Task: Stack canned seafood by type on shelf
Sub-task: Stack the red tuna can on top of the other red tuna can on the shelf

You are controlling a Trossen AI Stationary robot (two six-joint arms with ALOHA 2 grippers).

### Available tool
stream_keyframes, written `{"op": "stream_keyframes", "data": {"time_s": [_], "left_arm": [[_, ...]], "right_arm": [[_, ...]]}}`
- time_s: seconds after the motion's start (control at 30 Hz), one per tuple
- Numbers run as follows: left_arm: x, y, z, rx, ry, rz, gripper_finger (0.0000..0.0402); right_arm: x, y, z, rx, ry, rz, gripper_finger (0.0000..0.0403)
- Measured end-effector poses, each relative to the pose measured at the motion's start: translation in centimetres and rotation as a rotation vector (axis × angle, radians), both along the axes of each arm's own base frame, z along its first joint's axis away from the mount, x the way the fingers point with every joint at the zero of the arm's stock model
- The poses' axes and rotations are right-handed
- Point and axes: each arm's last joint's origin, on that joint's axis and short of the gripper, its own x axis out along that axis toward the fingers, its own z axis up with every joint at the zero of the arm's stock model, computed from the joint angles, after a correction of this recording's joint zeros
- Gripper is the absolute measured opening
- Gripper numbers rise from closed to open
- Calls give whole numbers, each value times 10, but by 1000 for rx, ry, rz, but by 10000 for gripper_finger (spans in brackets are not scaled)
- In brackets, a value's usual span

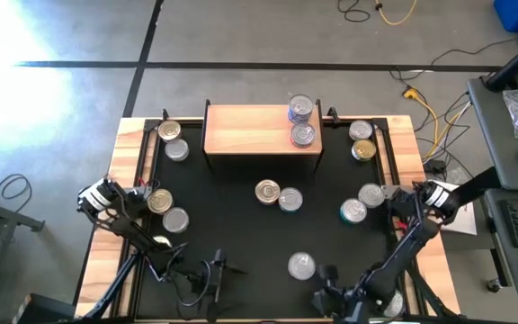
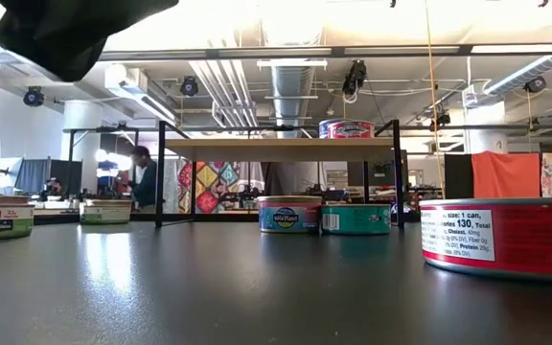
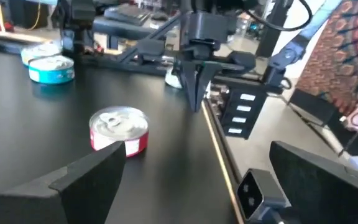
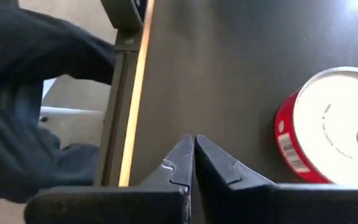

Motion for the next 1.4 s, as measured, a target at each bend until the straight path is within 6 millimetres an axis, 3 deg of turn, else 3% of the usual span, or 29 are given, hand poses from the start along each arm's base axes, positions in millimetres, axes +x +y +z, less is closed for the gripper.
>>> {"op": "stream_keyframes", "data": {"time_s": [0.3,0.5,0.7,0.8,0.97,1.2,1.4], "left_arm": [[11,-16,-7,14,131,-111,382],[17,-20,-8,35,165,-76,382],[19,-16,-13,28,194,-26,382],[20,-11,-15,61,196,42,382],[25,-7,-16,18,218,12,382],[31,-1,-28,47,227,73,382],[34,2,-35,62,229,102,382]], "right_arm": [[-11,-15,-23,-9,68,-69,9],[-17,-33,-38,-54,154,-88,9],[-18,-63,-39,-166,233,-265,9],[-16,-69,-32,-213,153,-306,9],[-12,-61,-16,-166,100,-277,9],[-5,-48,-19,-11,93,-108,9],[-6,-62,-23,-149,97,-122,9]]}}
